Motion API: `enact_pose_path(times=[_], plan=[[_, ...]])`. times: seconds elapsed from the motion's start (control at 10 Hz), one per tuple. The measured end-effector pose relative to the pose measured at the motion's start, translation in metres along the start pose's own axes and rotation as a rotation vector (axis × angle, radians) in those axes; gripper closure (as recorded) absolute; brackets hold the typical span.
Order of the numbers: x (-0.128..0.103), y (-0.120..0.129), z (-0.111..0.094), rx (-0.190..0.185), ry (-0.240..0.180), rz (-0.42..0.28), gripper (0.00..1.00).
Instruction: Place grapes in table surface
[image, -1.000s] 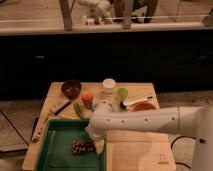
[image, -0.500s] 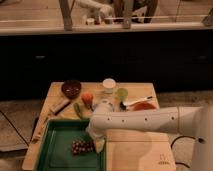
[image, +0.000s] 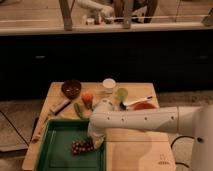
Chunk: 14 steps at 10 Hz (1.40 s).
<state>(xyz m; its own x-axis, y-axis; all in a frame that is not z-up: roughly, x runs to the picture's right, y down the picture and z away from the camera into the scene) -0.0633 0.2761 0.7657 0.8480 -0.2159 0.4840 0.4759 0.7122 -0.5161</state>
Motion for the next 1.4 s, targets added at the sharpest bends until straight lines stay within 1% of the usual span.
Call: enact_pose_path(times=[0.2,0.3,0.4,0.6,0.7,0.9,1.0,1.1,1.2,1.3,1.4], plan=[[0.001,0.001,0.000,-0.002,0.000,0.008,0.86],[-0.001,0.001,-0.002,0.000,0.003,0.009,0.94],[-0.004,-0.002,-0.008,0.009,0.010,0.004,0.96],[-0.005,-0.003,-0.028,0.025,0.021,0.004,0.96],[-0.007,-0.004,-0.046,0.039,0.030,0.004,0.96],[-0.013,-0.004,-0.053,0.052,0.038,0.011,0.96],[-0.011,-0.004,-0.056,0.064,0.038,0.023,0.93],[-0.009,-0.002,-0.059,0.068,0.036,0.033,0.87],[-0.009,-0.002,-0.060,0.071,0.034,0.040,0.77],[-0.014,-0.003,-0.062,0.076,0.030,0.043,0.67],[-0.016,0.000,-0.064,0.083,0.029,0.051,0.60]])
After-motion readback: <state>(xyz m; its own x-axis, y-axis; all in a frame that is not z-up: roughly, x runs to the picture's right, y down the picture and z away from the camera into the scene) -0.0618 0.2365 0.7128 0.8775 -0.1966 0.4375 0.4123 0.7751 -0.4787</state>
